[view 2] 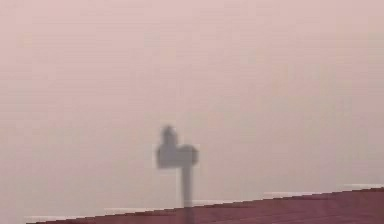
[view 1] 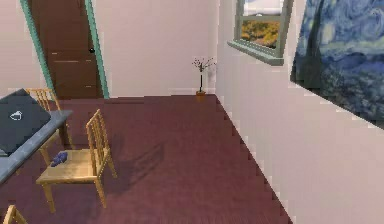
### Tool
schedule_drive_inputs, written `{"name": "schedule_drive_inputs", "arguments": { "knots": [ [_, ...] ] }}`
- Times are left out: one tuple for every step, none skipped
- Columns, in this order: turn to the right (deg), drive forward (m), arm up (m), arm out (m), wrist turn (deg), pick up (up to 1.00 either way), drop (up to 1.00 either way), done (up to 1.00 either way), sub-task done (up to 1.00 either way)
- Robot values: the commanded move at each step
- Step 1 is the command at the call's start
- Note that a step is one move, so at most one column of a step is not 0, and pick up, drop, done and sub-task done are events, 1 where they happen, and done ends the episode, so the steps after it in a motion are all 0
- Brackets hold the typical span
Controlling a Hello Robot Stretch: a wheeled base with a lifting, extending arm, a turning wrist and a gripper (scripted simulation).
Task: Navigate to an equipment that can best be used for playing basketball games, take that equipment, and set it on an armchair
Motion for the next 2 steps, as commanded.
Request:
{"name": "schedule_drive_inputs", "arguments": {
  "knots": [
    [-30.0,0.00,0.00,0.00,0.0,0.00,0.00,0.00,0.00],
    [0.0,0.05,0.00,0.00,0.0,0.00,0.00,0.00,0.00]
  ]
}}
